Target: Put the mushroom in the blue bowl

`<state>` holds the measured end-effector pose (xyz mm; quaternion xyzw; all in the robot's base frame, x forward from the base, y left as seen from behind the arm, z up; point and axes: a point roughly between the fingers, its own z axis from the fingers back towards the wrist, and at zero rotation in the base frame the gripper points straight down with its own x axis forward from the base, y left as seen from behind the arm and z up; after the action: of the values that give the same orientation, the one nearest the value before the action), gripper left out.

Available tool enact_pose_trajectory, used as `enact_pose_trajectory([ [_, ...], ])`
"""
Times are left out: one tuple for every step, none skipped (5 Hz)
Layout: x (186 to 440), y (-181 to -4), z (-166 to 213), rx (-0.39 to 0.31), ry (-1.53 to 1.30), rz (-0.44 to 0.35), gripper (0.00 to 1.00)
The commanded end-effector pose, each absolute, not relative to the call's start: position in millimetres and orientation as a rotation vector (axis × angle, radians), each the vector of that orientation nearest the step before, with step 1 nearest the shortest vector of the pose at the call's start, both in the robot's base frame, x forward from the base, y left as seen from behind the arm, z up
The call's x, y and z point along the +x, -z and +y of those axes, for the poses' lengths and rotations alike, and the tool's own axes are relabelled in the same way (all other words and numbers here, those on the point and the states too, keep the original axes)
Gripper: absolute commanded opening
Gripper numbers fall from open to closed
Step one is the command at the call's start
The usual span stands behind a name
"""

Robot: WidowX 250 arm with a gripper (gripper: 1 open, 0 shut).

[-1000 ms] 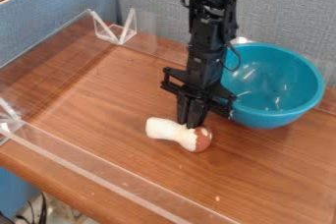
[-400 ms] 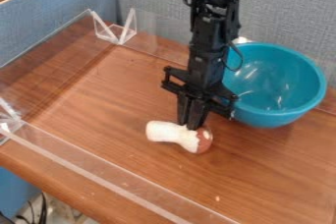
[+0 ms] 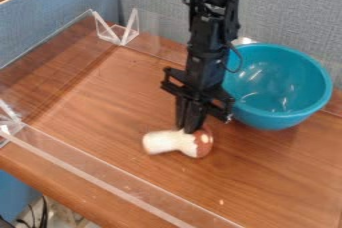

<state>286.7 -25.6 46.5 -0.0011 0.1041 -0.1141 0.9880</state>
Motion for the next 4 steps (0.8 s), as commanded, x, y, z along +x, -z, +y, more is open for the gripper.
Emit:
enact_pose_trajectory([
  [282.2,-72.9,-15.1,0.0,0.231,0.157,0.0],
  [275.9,-75.0,-19.9,-0.003,0.234,0.158,0.0],
  [271.0,-78.0,-26.7,-0.005,0.242,0.155,0.0],
  [271.7,-73.5,-19.8,0.009,0.219,0.162,0.0],
])
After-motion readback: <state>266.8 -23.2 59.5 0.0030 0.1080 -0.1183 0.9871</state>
